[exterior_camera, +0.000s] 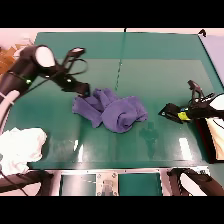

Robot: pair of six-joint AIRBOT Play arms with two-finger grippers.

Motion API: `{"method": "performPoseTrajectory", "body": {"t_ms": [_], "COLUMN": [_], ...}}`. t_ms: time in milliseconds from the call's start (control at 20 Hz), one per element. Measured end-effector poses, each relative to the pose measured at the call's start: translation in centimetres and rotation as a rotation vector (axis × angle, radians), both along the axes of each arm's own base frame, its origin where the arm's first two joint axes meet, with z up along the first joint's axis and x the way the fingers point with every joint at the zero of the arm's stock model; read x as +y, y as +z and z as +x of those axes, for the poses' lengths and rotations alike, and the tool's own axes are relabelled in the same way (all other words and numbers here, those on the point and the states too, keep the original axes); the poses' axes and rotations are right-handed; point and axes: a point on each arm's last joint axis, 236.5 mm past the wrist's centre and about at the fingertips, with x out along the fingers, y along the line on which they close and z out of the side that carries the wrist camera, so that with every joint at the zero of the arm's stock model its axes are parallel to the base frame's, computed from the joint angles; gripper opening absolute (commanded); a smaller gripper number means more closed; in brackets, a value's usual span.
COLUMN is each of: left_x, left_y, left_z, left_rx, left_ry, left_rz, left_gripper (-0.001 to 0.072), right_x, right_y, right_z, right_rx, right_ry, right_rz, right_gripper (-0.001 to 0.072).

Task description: Fold the shirts.

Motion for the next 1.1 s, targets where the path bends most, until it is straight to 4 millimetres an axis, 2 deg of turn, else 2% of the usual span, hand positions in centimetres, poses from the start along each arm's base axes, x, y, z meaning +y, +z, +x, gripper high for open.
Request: {"method": "performPoseTrajectory", "body": {"t_ms": [50,150,250,350,500,550,600,650,700,750,800,950,1000,1100], "left_x": [2.1,5.0,6.4,6.6,5.9,5.5,4.7,4.0,3.4,2.8,2.3,1.1,0.8,0.5], "left_y": [-1.4,-4.2,-6.9,-8.9,-10.7,-11.3,-11.7,-12.0,-12.2,-12.2,-11.9,-10.0,-8.6,-5.2], "left_z": [0.0,-0.6,-1.1,-1.1,0.2,0.6,0.8,0.9,0.9,0.8,0.8,0.7,0.9,1.5], "left_rx": [0.038,0.105,0.144,0.145,0.118,0.122,0.132,0.144,0.156,0.165,0.171,0.167,0.150,0.087], "left_ry": [0.050,0.130,0.193,0.250,0.334,0.358,0.371,0.375,0.373,0.366,0.351,0.279,0.252,0.204], "left_rz": [0.017,0.030,0.024,-0.012,-0.093,-0.127,-0.165,-0.201,-0.232,-0.260,-0.282,-0.325,-0.337,-0.350], "left_gripper": [0.0709,0.0708,0.0708,0.0707,0.0706,0.0705,0.0612,0.0404,0.0249,0.0088,0.0021,0.0020,0.0020,0.0020], "right_x": [0.6,2.4,5.1,8.0,11.7,12.6,13.5,14.1,14.6,15.0,15.2,15.3,15.0,14.2], "right_y": [-0.7,-1.7,-2.3,-2.8,-3.5,-3.7,-3.9,-4.0,-4.1,-4.2,-4.1,-3.0,-2.0,1.4], "right_z": [0.1,0.6,1.0,1.5,2.0,2.1,2.2,2.1,2.2,2.1,2.2,2.8,3.5,5.2], "right_rx": [0.010,0.021,0.024,0.025,0.020,0.020,0.022,0.027,0.025,0.027,0.021,0.000,-0.023,-0.097], "right_ry": [0.002,0.022,0.063,0.101,0.133,0.140,0.148,0.156,0.162,0.168,0.181,0.201,0.203,0.213], "right_rz": [0.028,0.106,0.196,0.270,0.352,0.371,0.389,0.401,0.409,0.418,0.423,0.447,0.456,0.478], "right_gripper": [0.0494,0.0494,0.0494,0.0494,0.0477,0.0370,0.0256,0.0141,0.0015,0.0015,0.0014,0.0013,0.0013,0.0014]}}
